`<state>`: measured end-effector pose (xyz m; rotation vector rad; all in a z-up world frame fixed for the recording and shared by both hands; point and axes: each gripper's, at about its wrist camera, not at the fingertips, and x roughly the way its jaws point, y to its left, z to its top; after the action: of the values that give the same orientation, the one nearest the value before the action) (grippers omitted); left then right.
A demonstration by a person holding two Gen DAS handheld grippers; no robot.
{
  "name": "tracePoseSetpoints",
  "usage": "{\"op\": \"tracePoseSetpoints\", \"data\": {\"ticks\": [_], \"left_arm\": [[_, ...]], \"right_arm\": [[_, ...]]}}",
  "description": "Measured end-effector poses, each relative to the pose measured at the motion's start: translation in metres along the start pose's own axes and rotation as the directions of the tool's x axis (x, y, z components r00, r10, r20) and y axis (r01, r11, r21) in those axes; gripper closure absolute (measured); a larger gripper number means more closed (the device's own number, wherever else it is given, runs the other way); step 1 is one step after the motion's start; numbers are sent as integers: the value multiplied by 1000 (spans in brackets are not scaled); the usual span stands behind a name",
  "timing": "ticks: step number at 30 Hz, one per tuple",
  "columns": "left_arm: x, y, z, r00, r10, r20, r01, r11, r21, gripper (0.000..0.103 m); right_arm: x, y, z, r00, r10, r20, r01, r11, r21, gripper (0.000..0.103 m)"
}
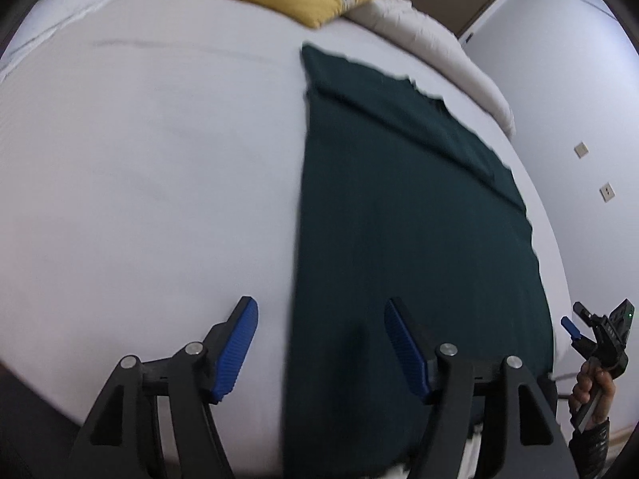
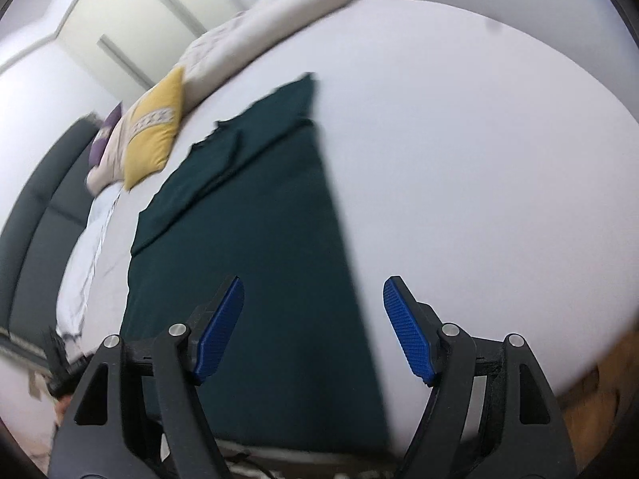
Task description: Fold small clothes
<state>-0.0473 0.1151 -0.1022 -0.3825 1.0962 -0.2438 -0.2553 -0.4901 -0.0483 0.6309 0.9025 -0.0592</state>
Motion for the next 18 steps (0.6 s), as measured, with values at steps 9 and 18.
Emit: {"op": "tracePoseSetpoints", "data": {"ticks": [9,18], "left_arm": [[-7,-4,-33,997,-55,-57,55,998,3,32],[-8,-2,-43,989,-83,-126,85,996,11,34]], "right_arm": [[-13,-58,-46,988,28,-151,-16,996,82,37],[-3,-44,-64,966,36,-254,-32,999,19,54]]}}
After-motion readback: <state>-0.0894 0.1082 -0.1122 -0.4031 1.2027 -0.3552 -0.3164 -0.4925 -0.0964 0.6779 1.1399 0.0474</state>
